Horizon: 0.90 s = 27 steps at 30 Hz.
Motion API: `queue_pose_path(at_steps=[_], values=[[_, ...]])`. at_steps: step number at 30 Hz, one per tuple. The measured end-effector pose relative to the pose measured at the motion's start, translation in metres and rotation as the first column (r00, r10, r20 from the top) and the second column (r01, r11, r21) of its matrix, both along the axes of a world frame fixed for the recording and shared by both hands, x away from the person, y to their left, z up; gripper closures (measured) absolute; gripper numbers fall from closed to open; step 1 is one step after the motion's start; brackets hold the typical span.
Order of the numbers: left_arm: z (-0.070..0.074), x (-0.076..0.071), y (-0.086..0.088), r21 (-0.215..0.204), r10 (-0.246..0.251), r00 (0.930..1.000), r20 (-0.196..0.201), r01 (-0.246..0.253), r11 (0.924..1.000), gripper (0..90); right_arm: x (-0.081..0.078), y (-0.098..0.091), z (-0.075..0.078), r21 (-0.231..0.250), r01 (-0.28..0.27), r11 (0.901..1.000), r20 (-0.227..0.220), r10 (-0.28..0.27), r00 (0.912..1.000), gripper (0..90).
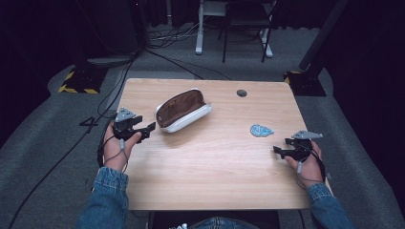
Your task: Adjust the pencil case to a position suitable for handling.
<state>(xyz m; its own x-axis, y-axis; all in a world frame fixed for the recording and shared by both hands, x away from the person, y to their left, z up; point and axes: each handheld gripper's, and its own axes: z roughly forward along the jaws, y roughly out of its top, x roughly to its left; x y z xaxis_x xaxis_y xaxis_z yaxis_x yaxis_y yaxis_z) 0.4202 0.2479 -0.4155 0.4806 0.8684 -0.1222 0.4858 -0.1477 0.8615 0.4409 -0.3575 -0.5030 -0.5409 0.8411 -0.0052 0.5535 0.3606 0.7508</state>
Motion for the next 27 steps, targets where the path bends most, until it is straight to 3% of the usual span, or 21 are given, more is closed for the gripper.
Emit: queue_pose_path(at_steps=[5,9,17,21,27], values=[[-0.001,0.007,0.001,-0.002,-0.008,0.9999,0.008,0.008,1.0,35.2,0.0,0.0,0.0,0.0,0.0,1.0,0.0,0.0,1.0,27.2],[-0.001,0.014,0.002,-0.032,-0.01,0.9996,0.025,0.011,0.9994,35.2,0.0,0.0,0.0,0.0,0.0,1.0,0.0,0.0,1.0,27.2],[-0.009,0.037,0.0,-0.049,0.01,0.9987,0.051,-0.008,0.9988,35.2,0.0,0.0,0.0,0.0,0.0,1.0,0.0,0.0,1.0,27.2],[-0.013,0.049,-0.004,-0.02,0.011,0.9991,0.041,-0.01,0.9997,34.8,0.0,0.0,0.0,0.0,-0.001,1.0,0.0,0.001,1.0,27.2],[-0.02,0.066,-0.014,-0.041,-0.001,0.9999,0.015,0.001,0.9992,33.9,0.0,0.0,0.0,0.0,-0.002,1.0,-0.001,0.002,1.0,27.2]])
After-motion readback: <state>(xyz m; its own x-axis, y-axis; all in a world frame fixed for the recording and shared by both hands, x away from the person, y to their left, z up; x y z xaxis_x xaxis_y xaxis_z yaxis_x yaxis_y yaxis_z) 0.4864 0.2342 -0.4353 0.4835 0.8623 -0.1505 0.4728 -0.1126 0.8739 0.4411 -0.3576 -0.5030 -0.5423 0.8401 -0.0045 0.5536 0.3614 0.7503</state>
